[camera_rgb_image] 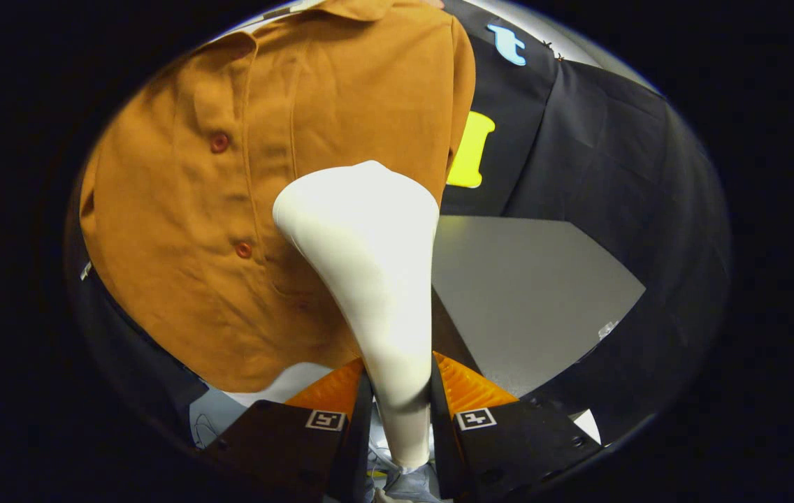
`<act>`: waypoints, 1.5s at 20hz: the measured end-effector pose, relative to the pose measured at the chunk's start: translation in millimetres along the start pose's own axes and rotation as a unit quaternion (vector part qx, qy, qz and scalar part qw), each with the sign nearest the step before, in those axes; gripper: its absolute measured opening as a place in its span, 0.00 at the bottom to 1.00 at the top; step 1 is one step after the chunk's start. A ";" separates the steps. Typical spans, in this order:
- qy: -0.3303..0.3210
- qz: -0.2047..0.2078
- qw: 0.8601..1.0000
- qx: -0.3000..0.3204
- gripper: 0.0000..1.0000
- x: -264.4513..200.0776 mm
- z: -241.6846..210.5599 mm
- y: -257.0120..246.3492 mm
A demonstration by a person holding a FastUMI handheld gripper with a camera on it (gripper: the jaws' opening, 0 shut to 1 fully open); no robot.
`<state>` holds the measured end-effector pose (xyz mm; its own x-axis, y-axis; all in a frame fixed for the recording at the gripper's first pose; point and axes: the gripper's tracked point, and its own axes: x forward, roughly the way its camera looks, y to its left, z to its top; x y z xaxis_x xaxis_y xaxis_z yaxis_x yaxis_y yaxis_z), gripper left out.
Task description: Iron the clothes twice with a garment steamer, once on the left side and once on the right side.
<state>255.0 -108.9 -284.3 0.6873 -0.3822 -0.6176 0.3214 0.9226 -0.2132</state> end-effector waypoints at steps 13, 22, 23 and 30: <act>-0.121 0.079 0.989 -0.035 0.42 -66.0 83.9 111.3; -0.128 0.044 0.990 -0.041 0.42 -70.5 96.7 138.8; -0.126 0.038 0.990 -0.044 0.42 -68.9 96.6 139.5; -0.108 0.008 0.992 -0.065 0.42 -61.8 92.4 149.1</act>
<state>320.6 47.4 -208.0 0.8192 -0.3572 -0.4487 0.2327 0.9221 -0.3092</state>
